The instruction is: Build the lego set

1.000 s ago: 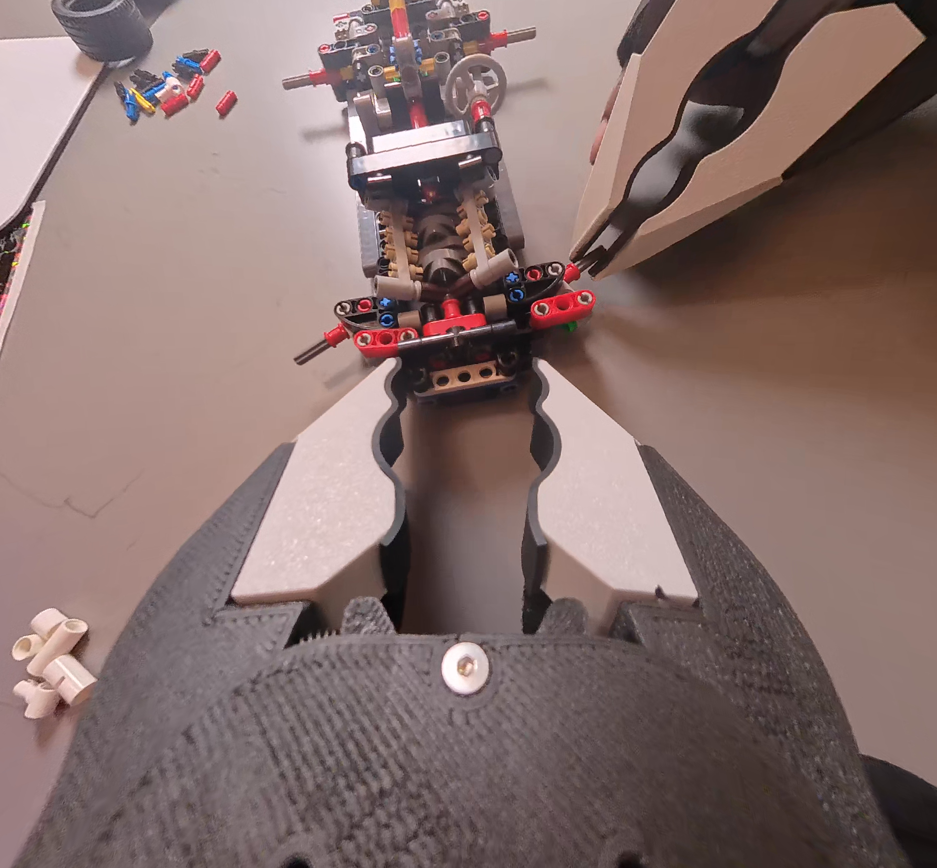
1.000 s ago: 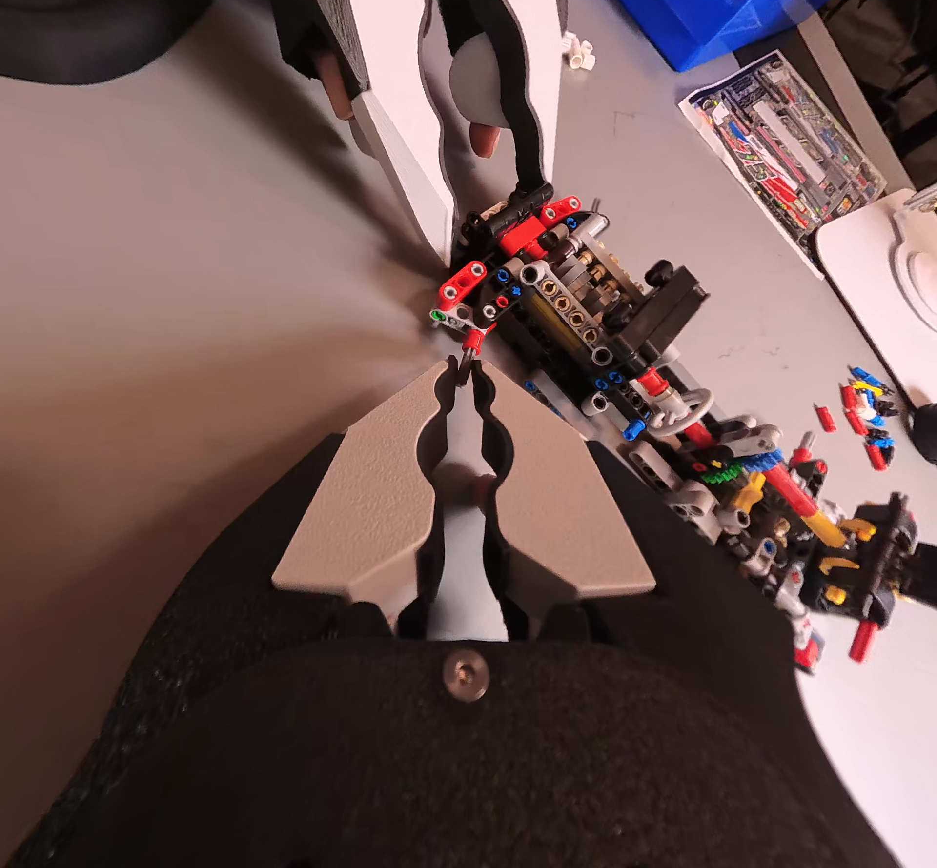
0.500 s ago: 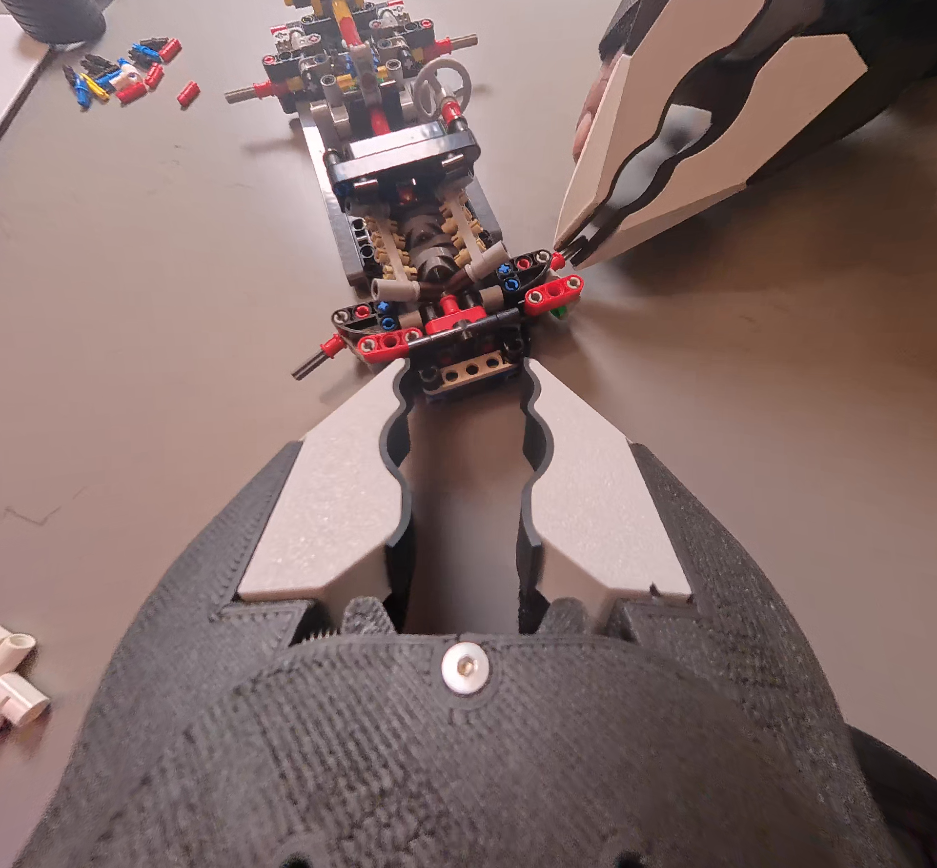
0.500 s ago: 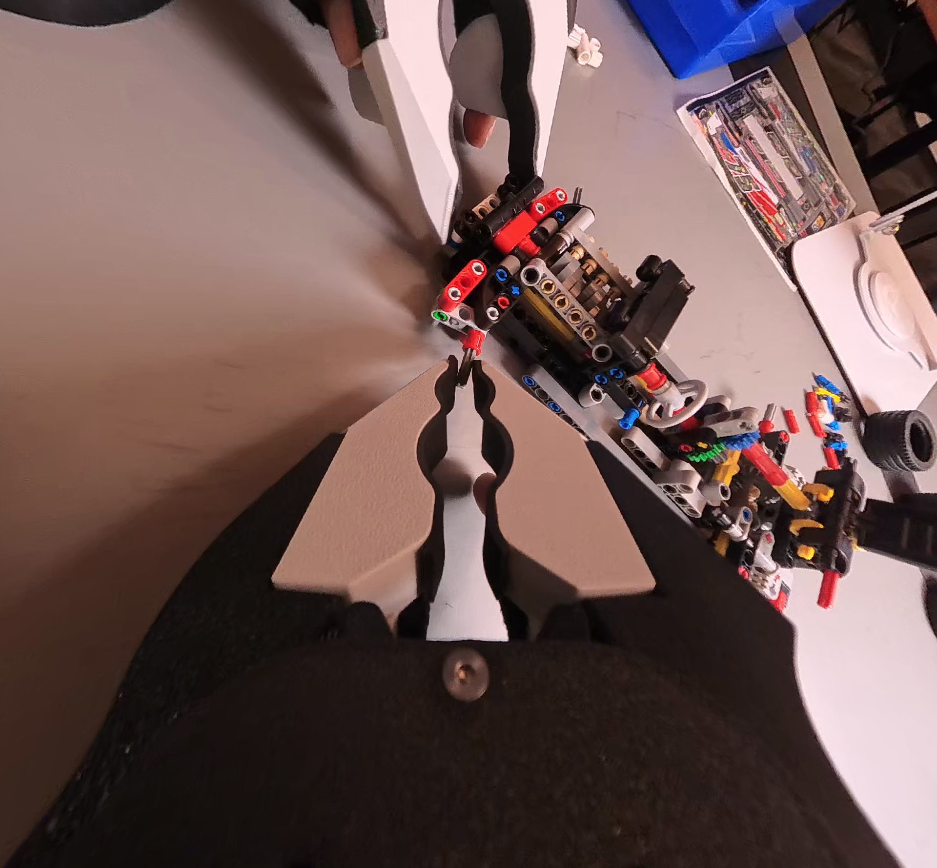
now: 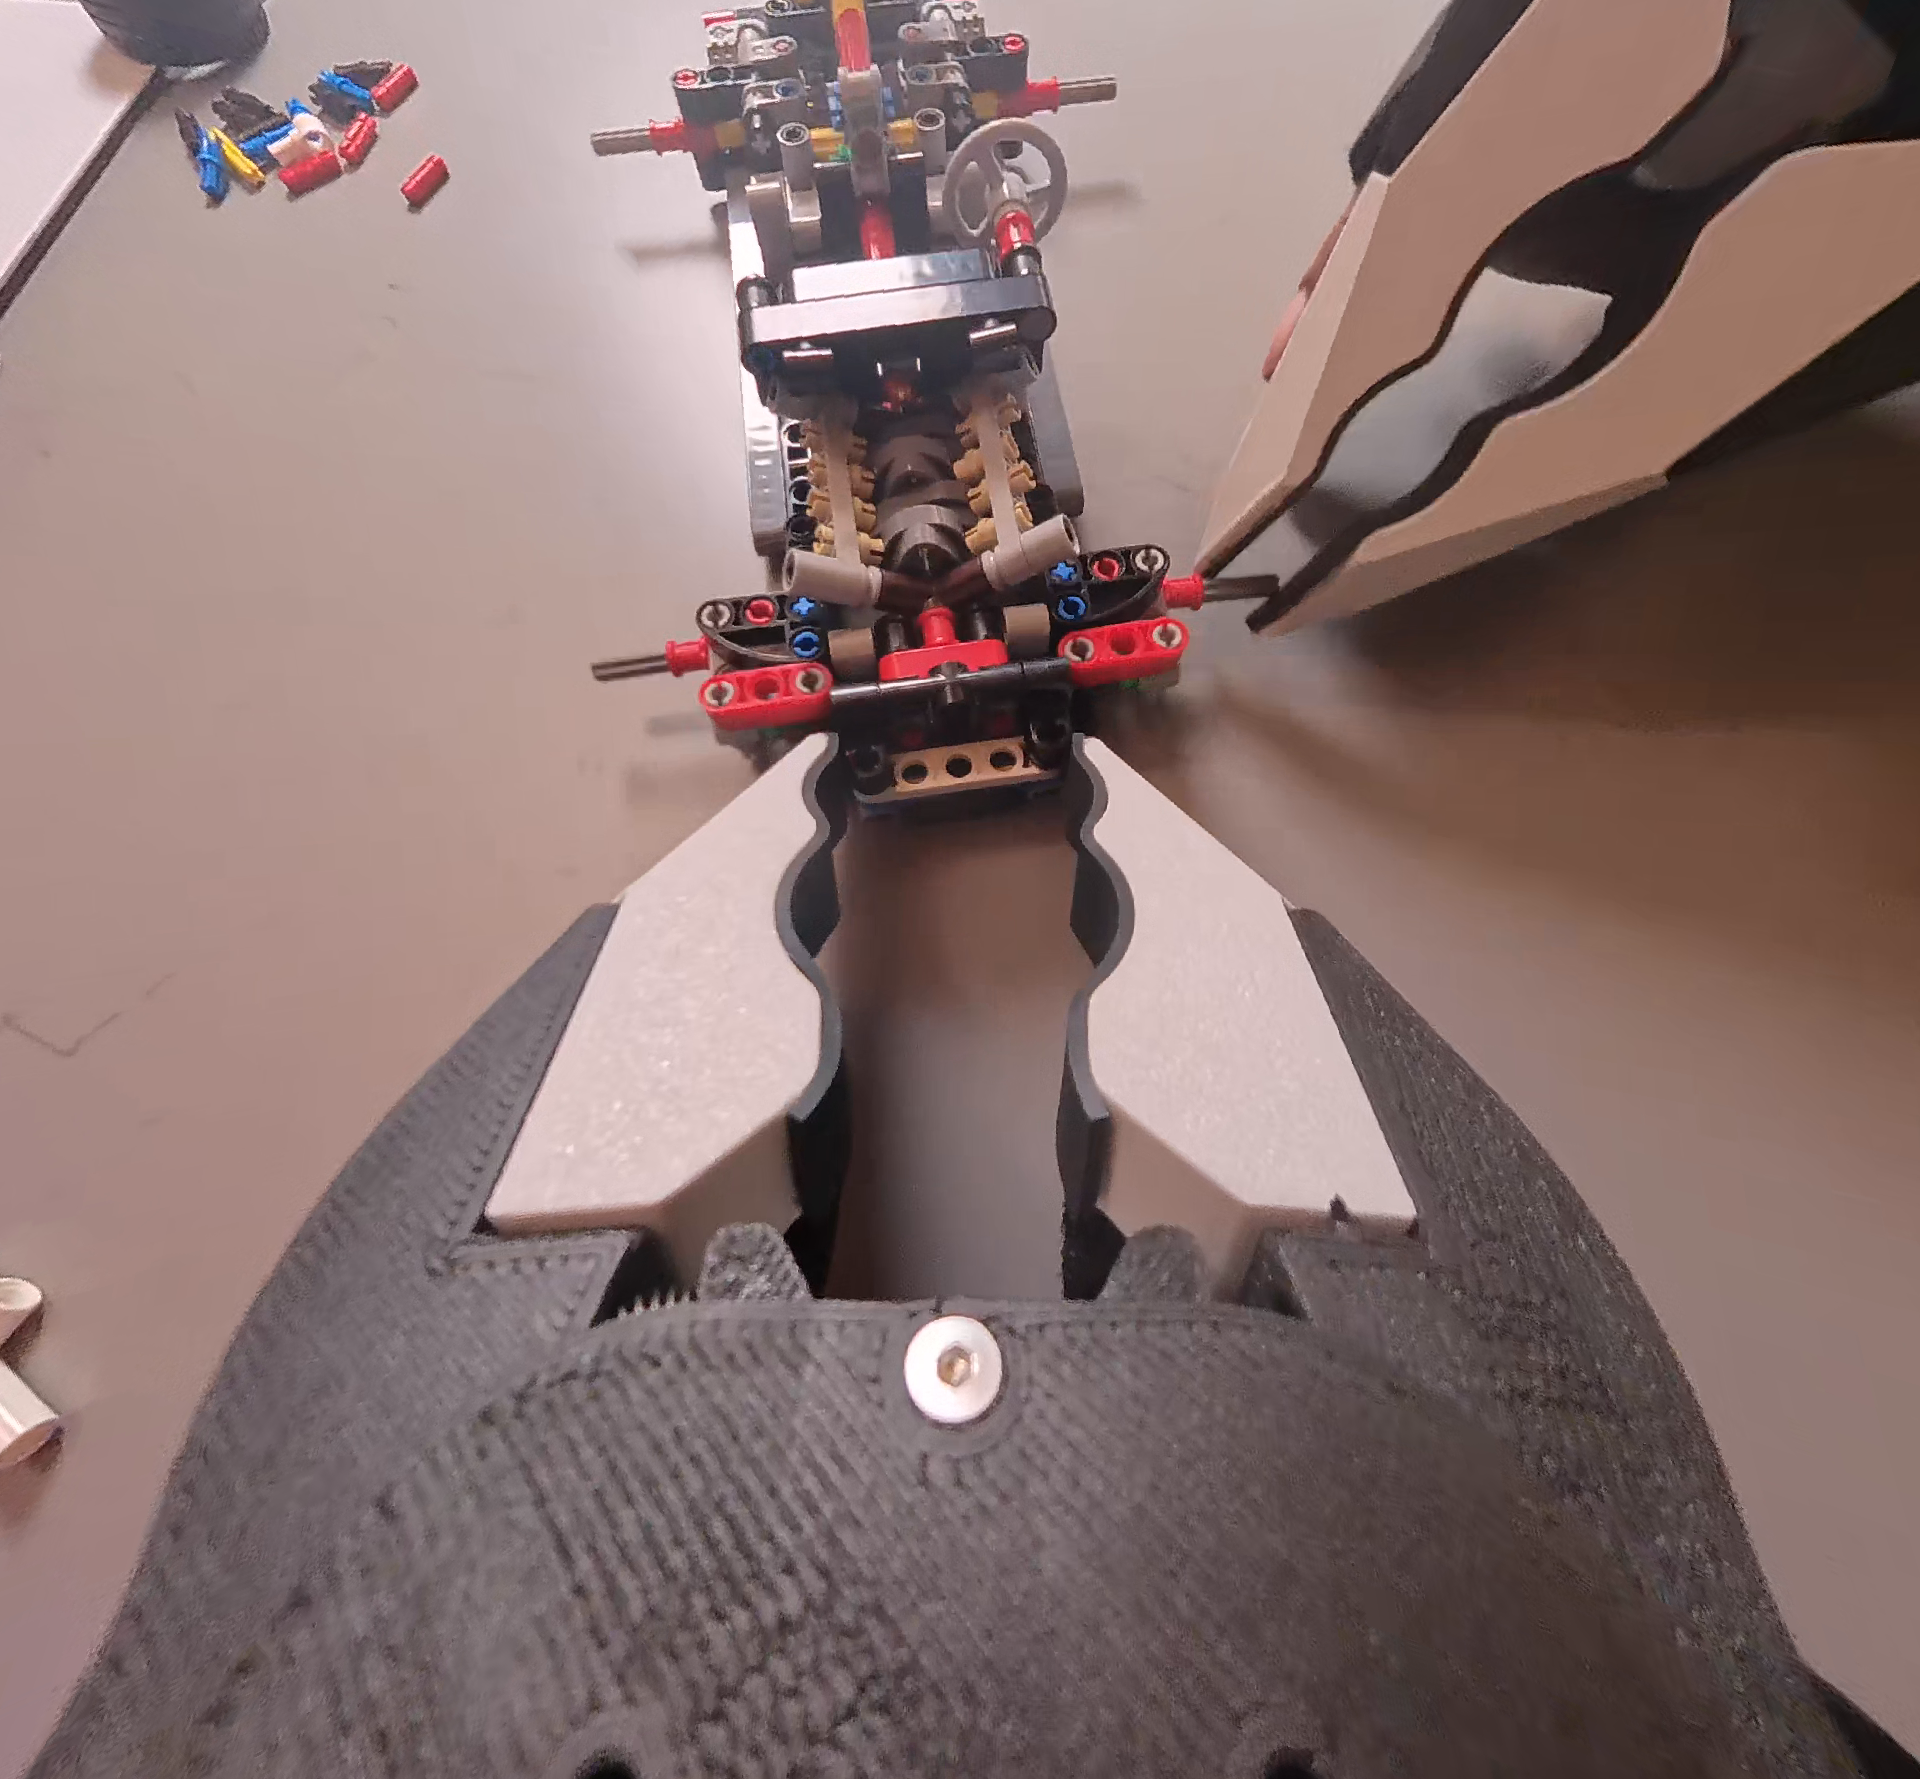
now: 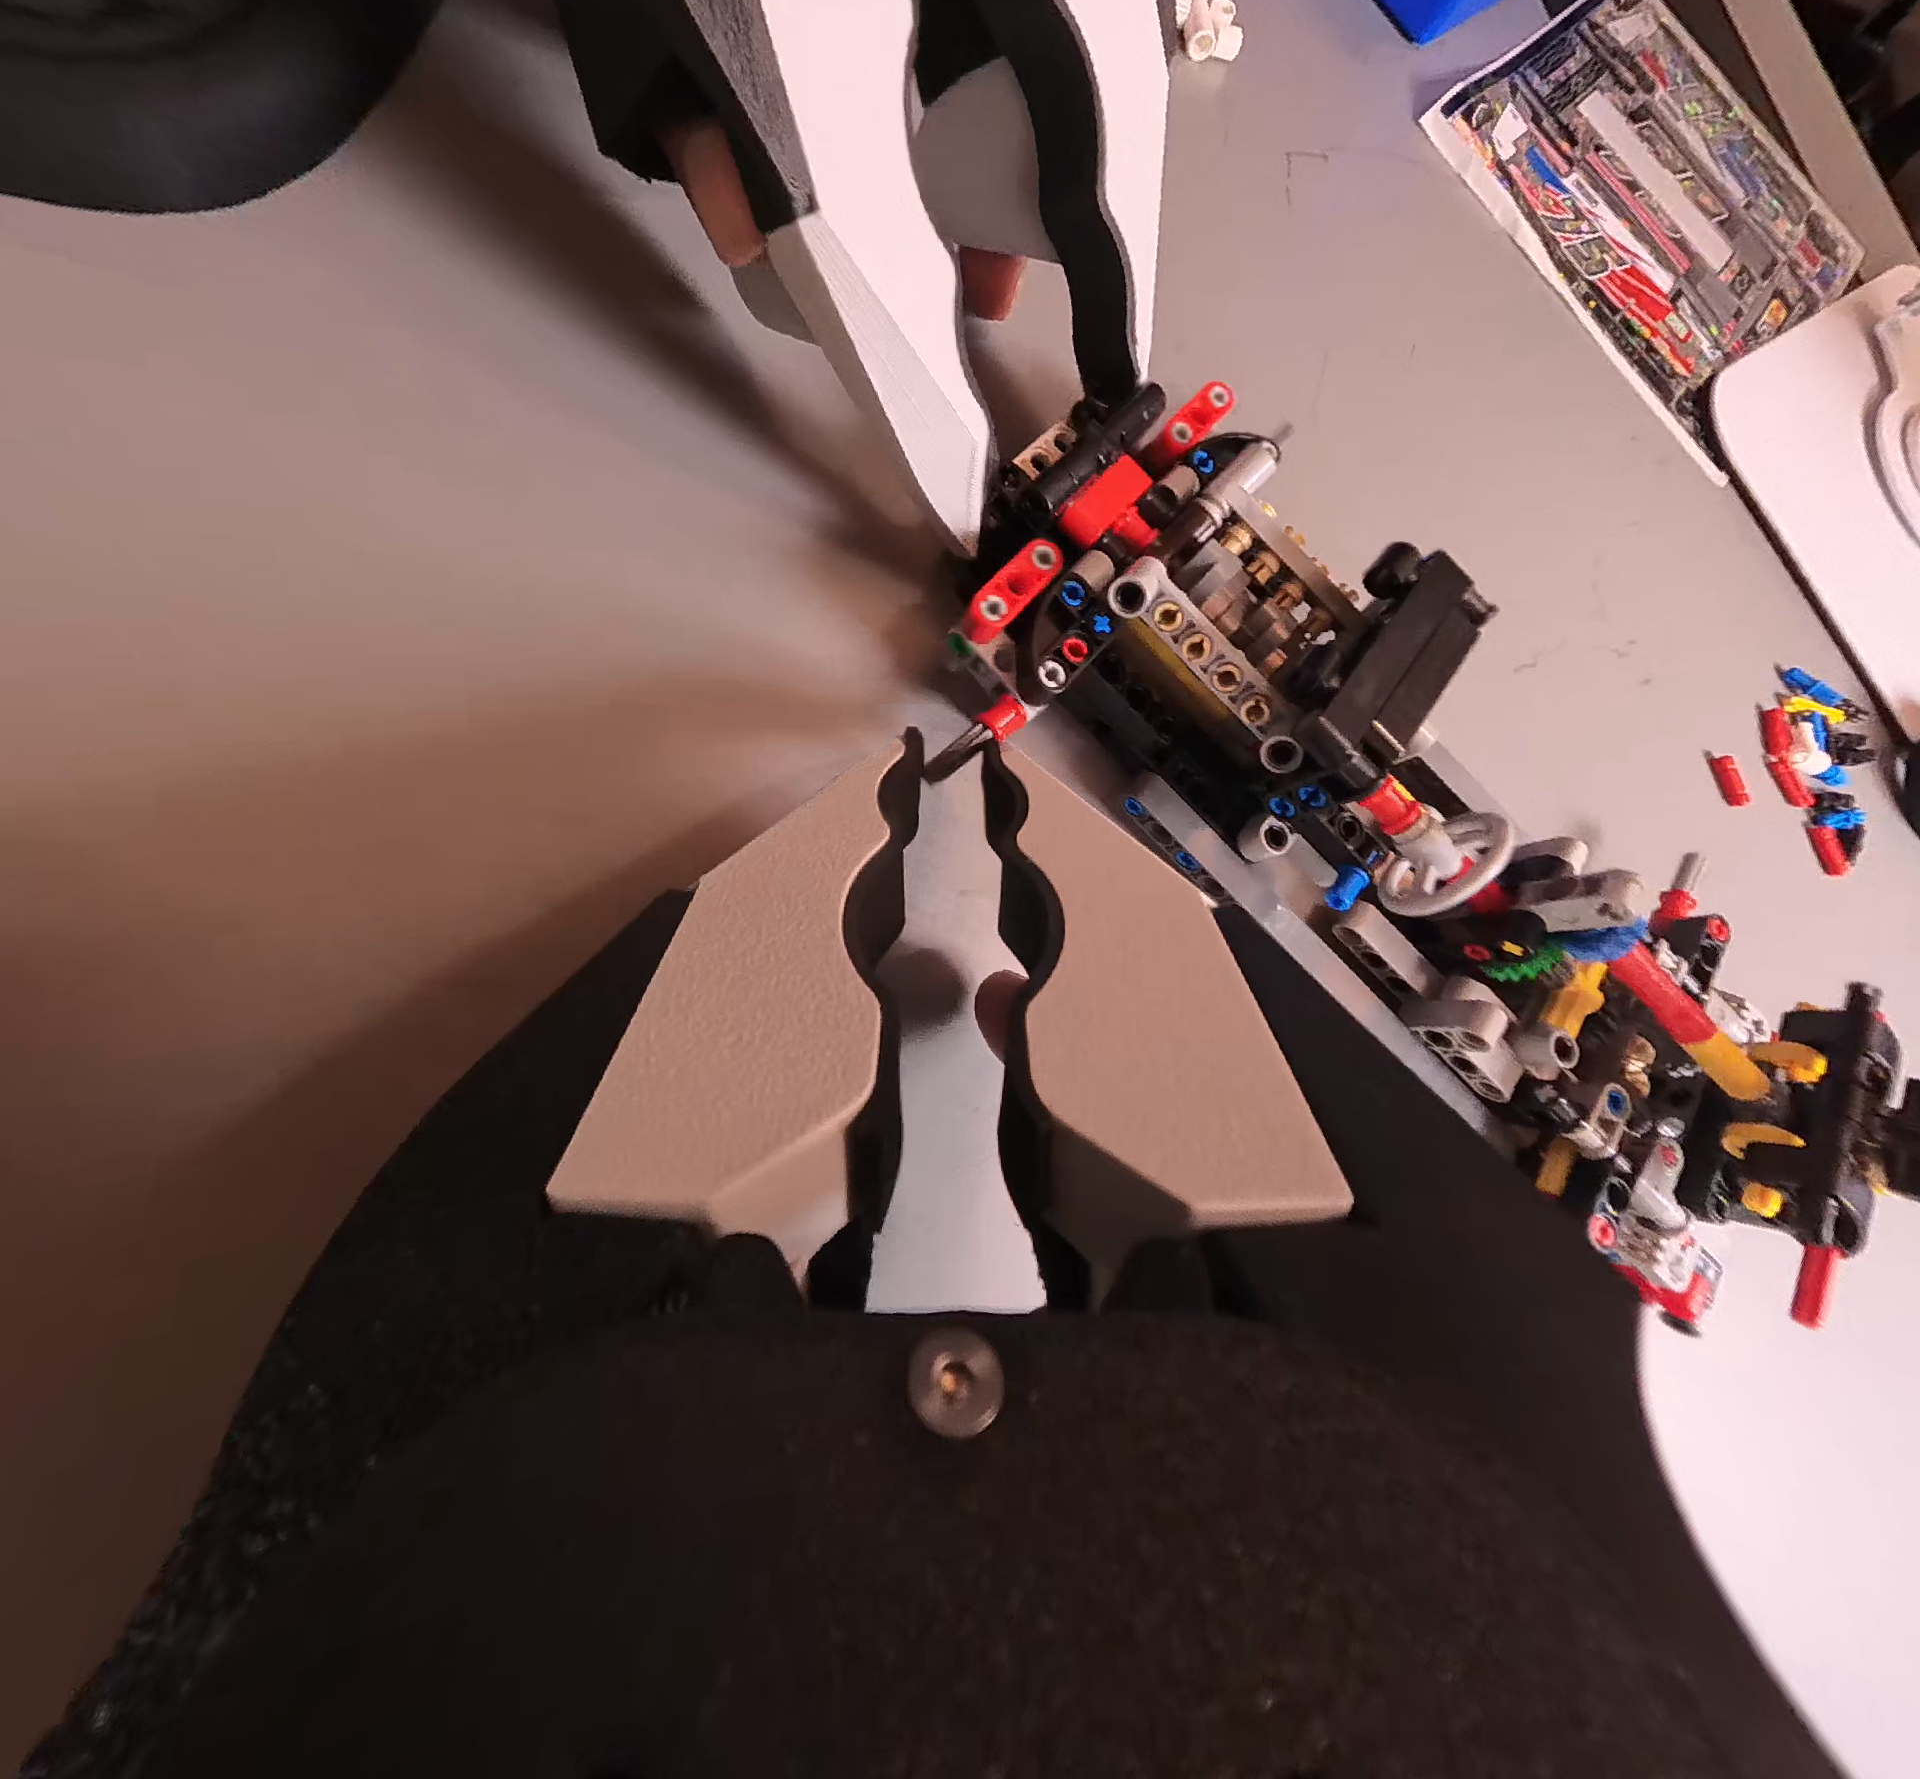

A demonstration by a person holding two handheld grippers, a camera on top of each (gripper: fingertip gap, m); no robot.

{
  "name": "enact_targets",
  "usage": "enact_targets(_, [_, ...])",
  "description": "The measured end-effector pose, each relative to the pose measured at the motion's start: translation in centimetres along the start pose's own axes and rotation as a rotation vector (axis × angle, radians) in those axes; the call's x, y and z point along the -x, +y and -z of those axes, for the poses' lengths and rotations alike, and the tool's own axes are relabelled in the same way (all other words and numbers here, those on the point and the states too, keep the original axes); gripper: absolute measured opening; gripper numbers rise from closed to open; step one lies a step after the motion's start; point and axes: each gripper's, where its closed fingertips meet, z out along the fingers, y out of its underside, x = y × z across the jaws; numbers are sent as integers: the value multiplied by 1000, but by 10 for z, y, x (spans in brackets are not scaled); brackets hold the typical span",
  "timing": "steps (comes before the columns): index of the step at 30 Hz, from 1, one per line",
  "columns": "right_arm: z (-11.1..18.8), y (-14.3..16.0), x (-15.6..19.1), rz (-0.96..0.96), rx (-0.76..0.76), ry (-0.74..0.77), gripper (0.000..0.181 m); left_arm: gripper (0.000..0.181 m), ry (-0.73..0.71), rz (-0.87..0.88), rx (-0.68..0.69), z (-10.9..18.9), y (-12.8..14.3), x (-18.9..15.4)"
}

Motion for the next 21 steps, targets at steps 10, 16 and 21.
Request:
enact_targets(10, [0, 0, 0, -41, -24, -27, 5, 40, -29, 6, 9, 1, 1, 4])
enact_targets(16, [2, 9, -10, -84, 4, -24, 2, 40, -37, 9, 19, 2, 2, 7])
enact_targets(21, [1, 6, -5, -85, -12, -48, 0, 40, -34, 20, 16, 2, 2, 7])
